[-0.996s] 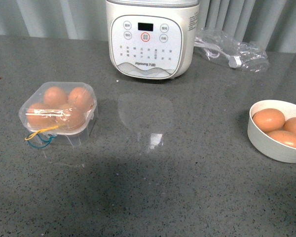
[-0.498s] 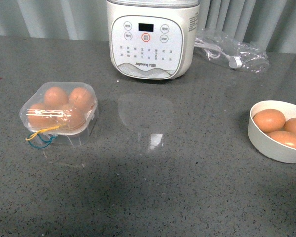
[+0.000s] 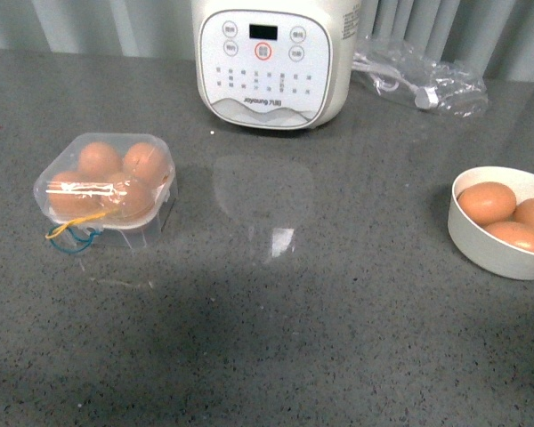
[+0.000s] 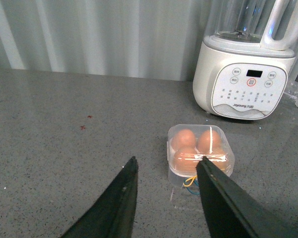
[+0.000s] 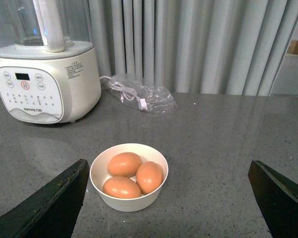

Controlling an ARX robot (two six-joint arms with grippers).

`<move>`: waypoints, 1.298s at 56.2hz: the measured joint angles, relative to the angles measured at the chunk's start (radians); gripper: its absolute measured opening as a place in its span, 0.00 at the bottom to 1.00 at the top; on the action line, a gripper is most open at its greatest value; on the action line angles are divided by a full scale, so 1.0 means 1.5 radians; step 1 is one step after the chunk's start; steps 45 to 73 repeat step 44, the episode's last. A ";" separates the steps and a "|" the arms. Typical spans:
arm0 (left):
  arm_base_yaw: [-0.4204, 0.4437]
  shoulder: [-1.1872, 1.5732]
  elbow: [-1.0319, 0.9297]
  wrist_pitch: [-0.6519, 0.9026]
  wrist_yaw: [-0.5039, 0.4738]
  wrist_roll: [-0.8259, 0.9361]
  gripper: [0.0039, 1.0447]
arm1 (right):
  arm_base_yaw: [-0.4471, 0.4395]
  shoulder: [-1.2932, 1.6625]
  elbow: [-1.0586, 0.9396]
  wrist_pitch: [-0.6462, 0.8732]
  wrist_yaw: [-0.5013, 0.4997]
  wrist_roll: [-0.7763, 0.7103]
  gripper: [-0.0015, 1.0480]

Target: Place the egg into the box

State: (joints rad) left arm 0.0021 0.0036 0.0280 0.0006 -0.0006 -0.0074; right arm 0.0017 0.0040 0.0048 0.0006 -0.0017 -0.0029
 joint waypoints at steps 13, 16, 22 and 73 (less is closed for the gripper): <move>0.000 0.000 0.000 0.000 0.000 0.000 0.88 | 0.000 0.000 0.000 0.000 0.000 0.000 0.93; 0.000 0.000 0.000 0.000 0.000 0.001 0.95 | 0.000 0.000 0.000 0.000 0.000 0.000 0.93; 0.000 0.000 0.000 0.000 0.000 0.002 0.93 | 0.000 0.000 0.000 0.000 0.000 0.000 0.93; 0.000 0.000 0.000 0.000 0.000 0.002 0.94 | 0.000 0.000 0.000 0.000 0.000 0.000 0.93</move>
